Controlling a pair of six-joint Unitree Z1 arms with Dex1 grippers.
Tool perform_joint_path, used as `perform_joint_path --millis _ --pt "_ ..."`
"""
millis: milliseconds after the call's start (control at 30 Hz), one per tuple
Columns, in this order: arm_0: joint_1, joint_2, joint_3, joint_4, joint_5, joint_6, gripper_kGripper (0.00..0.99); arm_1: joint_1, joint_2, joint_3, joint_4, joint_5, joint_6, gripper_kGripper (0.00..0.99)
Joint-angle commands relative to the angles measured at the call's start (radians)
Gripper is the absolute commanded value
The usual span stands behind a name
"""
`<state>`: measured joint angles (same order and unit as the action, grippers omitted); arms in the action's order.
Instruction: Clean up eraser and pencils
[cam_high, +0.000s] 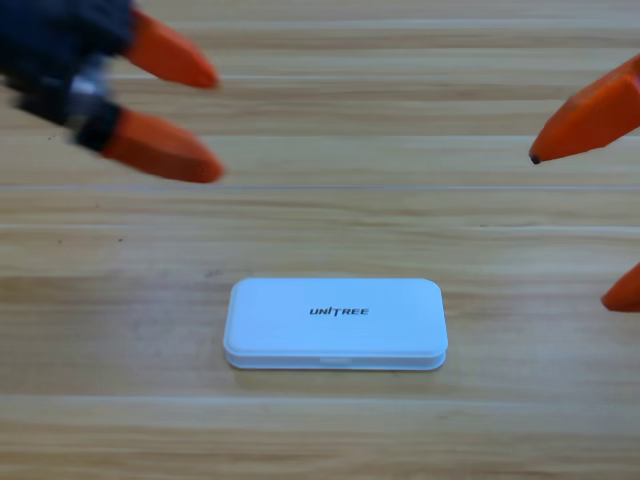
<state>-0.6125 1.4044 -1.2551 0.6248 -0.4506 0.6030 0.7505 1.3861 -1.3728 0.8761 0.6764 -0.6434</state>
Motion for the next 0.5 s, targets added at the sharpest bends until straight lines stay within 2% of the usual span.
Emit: perform_joint_path --millis 33,233,500 --pt "0.013 -0.200 -0.004 0.118 -0.054 -0.012 0.971 0.026 0.059 0.034 -0.017 0.022 0.007 0.956" --pt "-0.096 -0.239 0.054 0.124 -0.073 0.023 0.990 0.026 0.062 0.032 -0.017 0.022 0.007 0.956" --pt "-0.142 -0.162 0.054 0.104 -0.074 0.029 0.990 0.026 0.062 0.034 -0.017 0.022 0.007 0.956"
